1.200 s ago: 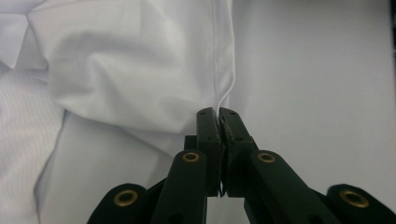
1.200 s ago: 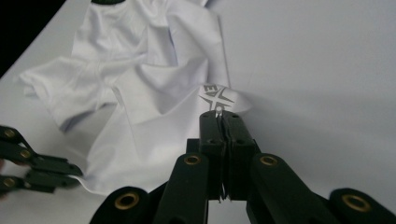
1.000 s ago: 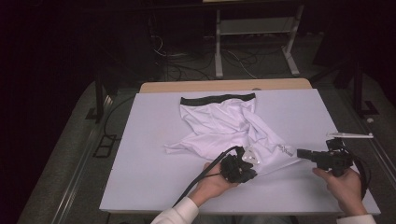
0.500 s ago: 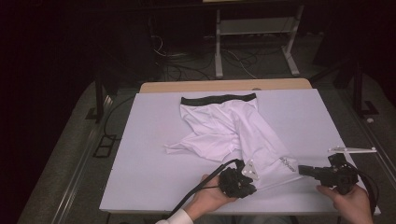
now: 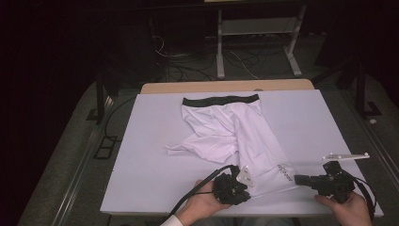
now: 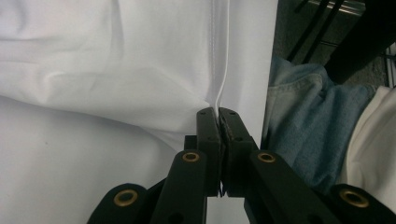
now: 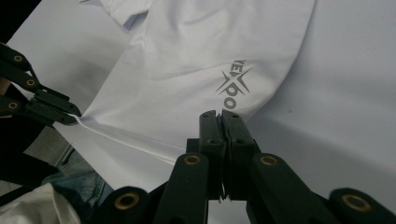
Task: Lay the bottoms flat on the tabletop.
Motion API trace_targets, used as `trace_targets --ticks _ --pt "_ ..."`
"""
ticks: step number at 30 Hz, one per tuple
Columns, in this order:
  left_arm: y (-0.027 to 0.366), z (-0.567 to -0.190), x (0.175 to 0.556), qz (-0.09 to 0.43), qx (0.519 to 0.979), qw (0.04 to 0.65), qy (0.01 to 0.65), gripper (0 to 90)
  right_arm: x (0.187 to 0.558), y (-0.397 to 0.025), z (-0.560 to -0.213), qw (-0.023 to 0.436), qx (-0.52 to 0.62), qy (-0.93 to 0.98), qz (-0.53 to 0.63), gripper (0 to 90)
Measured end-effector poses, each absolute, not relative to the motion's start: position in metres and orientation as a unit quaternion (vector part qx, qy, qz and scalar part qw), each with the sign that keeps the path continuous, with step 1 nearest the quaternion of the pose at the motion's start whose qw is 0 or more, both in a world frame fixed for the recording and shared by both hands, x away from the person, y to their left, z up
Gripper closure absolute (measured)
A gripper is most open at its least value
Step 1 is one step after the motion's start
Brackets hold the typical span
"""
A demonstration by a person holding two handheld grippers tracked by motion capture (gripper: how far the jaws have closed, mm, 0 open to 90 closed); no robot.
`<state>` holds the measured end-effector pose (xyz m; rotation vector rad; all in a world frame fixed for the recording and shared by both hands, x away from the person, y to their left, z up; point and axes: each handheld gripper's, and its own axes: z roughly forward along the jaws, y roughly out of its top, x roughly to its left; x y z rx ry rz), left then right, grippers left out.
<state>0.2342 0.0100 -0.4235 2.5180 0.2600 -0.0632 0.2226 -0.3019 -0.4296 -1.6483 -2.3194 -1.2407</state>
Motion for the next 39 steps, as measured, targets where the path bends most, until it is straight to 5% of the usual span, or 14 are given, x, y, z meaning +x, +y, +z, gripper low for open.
trace_targets --ticks 26,30,39 --pt "-0.023 -0.435 0.226 -0.074 0.946 0.311 0.058 84.1 0.213 -0.325 -0.429 0.016 -0.564 -0.724 -0.397 86.4" --pt "-0.021 -0.433 0.225 -0.087 0.942 0.319 0.055 70.6 0.212 -0.327 -0.429 0.016 -0.569 -0.72 -0.398 83.9" --pt "0.014 -0.412 0.241 -0.064 0.916 0.383 0.101 37.4 0.211 -0.321 -0.421 -0.038 -0.556 -0.727 -0.402 54.3"
